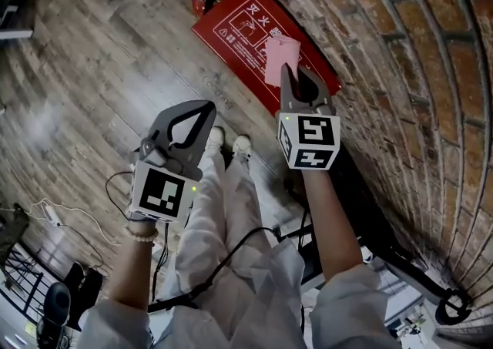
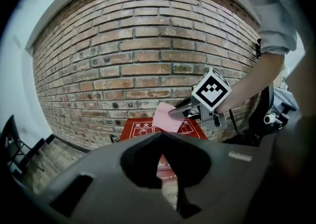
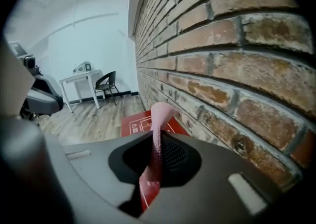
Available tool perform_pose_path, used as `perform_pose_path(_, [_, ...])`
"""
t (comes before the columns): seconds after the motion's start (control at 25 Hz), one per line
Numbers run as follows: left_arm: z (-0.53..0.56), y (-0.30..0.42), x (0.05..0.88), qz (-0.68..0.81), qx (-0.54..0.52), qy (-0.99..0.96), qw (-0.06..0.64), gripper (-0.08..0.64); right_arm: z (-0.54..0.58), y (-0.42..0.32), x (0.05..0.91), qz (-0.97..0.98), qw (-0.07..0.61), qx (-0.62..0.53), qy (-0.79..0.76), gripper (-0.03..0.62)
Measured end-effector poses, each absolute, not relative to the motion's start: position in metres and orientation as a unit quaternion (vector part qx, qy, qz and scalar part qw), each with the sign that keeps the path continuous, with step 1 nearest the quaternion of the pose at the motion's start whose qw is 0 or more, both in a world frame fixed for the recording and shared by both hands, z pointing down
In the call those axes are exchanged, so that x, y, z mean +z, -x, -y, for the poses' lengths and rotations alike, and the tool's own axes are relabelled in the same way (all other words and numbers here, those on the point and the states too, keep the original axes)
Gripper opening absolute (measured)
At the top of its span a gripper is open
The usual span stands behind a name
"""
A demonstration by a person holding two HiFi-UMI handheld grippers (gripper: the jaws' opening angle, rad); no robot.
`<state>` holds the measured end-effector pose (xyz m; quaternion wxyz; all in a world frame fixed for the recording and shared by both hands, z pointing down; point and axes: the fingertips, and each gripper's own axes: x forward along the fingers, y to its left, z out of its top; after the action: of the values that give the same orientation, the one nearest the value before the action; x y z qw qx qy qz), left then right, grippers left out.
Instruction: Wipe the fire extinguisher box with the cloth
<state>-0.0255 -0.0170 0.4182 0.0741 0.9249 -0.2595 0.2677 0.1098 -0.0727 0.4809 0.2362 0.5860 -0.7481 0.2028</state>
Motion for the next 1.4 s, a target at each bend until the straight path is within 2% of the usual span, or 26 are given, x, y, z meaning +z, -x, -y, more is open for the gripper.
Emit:
perform_pose_path(0.4, [0.030,0.057,0.431,0.285,0.280,-0.913,0.084,-0.002,0.126,-0.018,0.487,0.798,0.204,0.216,-0.524,0.029])
perform_pose_path(0.84, [0.032,0.092,0.438,0.307,0.292,-0.901,0.089,-0.002,0.157,0.051,0.518,0.820,0.233,0.217,-0.477,0.029])
perform_pose_path(1.4, [0.033,0.092,0.437,0.309,0.283,-0.903,0.095,-0.002,0.160,0.026,0.565,0.777,0.359,0.186,-0.482,0.028])
